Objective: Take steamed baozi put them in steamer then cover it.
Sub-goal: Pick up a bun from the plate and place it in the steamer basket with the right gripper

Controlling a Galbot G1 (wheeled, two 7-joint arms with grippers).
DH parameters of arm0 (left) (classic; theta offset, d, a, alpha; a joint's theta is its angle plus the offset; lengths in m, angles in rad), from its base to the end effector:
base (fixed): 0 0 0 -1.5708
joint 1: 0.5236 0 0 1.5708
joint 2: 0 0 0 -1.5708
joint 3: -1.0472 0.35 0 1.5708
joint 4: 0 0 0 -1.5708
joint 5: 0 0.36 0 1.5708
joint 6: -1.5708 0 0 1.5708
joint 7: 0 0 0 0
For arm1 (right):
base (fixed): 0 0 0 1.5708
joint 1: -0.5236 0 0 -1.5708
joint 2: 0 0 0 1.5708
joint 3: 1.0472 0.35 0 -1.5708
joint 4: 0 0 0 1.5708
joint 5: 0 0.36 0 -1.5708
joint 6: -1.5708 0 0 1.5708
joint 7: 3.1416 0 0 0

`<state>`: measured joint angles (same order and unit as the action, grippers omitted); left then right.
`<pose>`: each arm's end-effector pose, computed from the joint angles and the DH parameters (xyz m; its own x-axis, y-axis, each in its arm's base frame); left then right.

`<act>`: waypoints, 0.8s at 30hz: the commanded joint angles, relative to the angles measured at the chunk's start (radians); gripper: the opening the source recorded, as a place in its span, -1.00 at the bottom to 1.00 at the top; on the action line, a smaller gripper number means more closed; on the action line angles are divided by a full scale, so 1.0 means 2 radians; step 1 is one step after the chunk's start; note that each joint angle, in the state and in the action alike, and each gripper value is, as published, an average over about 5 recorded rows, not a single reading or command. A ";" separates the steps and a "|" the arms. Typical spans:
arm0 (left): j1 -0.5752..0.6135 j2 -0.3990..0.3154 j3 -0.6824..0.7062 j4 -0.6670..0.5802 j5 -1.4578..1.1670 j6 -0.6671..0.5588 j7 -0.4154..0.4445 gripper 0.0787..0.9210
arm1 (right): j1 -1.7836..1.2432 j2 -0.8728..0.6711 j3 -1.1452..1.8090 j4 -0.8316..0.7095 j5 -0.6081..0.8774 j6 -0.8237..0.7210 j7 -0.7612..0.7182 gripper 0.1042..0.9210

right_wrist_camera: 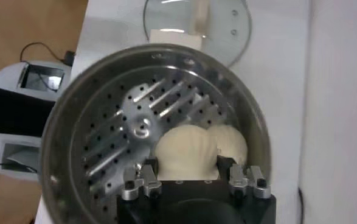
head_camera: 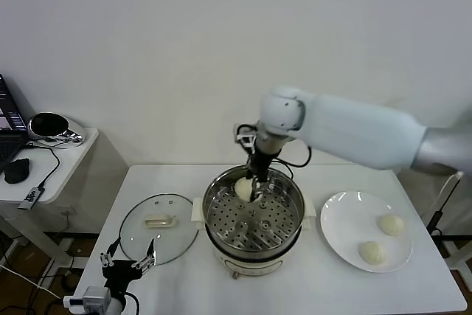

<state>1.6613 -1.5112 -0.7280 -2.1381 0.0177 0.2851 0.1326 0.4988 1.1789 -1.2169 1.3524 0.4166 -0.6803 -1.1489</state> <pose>0.1550 0.0708 -0.2960 -0.9440 -0.0524 0.3258 -0.0066 0.9901 0.1402 0.5262 0.1567 -0.0724 0.0138 -0.1865 0.9824 -0.9794 -0.2005 -0.0243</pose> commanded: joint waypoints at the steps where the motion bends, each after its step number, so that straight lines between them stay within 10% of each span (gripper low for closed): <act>1: 0.000 -0.004 0.001 -0.008 0.000 0.002 0.001 0.77 | -0.050 0.049 0.003 -0.022 -0.019 -0.009 0.004 0.20; 18: -0.001 -0.008 0.009 -0.006 0.000 0.002 0.001 0.77 | -0.061 0.072 0.023 -0.049 -0.049 -0.008 0.009 0.21; 24: -0.002 -0.009 0.011 -0.007 0.001 0.003 0.001 0.77 | -0.056 0.057 0.028 -0.030 -0.050 -0.001 0.007 0.51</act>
<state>1.6591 -1.5286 -0.7083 -2.1500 0.0178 0.2895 0.1345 0.3979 1.2940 -1.1684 1.2818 0.3291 -0.6877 -1.1328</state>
